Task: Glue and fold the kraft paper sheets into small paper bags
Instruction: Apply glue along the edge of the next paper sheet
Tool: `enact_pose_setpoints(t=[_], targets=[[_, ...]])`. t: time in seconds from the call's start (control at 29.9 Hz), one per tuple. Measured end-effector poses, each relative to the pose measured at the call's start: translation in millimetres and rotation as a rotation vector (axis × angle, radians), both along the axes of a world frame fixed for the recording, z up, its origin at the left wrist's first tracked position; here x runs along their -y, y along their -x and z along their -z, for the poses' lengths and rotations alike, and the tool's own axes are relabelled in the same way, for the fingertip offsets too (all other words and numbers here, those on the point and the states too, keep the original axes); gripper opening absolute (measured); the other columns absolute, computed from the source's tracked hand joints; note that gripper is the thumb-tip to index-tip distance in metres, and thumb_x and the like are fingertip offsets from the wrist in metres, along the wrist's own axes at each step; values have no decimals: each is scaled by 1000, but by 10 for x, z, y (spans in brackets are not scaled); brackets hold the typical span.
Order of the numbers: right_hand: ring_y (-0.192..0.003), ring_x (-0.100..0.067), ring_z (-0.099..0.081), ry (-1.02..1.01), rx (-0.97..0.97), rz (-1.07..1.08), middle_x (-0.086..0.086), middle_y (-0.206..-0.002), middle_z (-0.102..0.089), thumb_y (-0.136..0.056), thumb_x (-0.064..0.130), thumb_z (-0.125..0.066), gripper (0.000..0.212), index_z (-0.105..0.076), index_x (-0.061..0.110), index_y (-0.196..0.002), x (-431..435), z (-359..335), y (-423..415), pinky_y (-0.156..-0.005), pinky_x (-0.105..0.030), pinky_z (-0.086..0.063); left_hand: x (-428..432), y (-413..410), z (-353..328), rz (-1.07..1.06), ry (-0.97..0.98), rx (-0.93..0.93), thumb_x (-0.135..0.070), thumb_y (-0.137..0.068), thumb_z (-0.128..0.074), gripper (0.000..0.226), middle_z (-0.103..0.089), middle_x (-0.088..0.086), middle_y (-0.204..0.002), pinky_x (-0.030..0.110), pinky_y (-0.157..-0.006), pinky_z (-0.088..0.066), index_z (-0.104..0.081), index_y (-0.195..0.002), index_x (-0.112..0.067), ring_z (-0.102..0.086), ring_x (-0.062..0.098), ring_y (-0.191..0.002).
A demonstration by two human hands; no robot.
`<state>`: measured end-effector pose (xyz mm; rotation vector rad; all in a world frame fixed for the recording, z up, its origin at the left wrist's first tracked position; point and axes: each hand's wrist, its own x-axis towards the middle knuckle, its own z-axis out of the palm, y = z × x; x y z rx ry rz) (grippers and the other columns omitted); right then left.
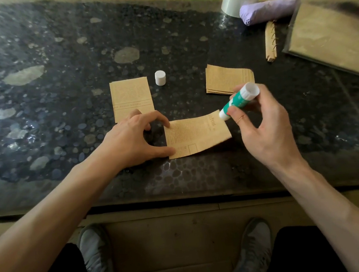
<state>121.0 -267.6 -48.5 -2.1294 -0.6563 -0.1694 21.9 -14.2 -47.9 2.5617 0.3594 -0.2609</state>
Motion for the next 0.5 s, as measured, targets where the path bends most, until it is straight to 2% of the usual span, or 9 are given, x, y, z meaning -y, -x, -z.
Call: enact_pose_setpoints(t=[0.13, 0.2, 0.37, 0.5], targets=[[-121, -3, -61, -59, 2, 27, 5, -130, -62, -100, 20, -68, 38, -58, 13, -137, -17, 5, -24, -102, -25, -53, -2, 1, 6, -1, -2, 1, -67, -67, -79, 60, -45, -12, -107, 35, -82, -48, -52, -119, -55, -47, 8, -96], [-119, -5, -63, -61, -26, 7, 5, -128, -64, -98, 20, -71, 42, -58, 15, -138, -27, 6, -11, -101, -27, -55, -10, 2, 12, -2, -2, 3, -68, -66, -78, 60, -44, -14, -105, 35, -81, -48, -52, -118, -56, -48, 9, -97], [-112, -4, -67, -14, -91, -95, 8, -119, -69, -92, 20, -79, 43, -61, 17, -131, -78, 40, 57, -96, -21, -55, -16, -2, 24, 2, -5, 11, -67, -66, -79, 59, -42, -15, -103, 34, -79, -46, -51, -118, -57, -46, 6, -93], [-110, 2, -63, 93, -85, -111, 13, -115, -66, -94, 28, -76, 38, -62, 19, -128, -103, 80, 62, -89, -8, -48, -19, -3, 28, 4, -7, 10, -68, -67, -79, 60, -43, -15, -103, 34, -80, -46, -51, -118, -56, -47, 7, -95]])
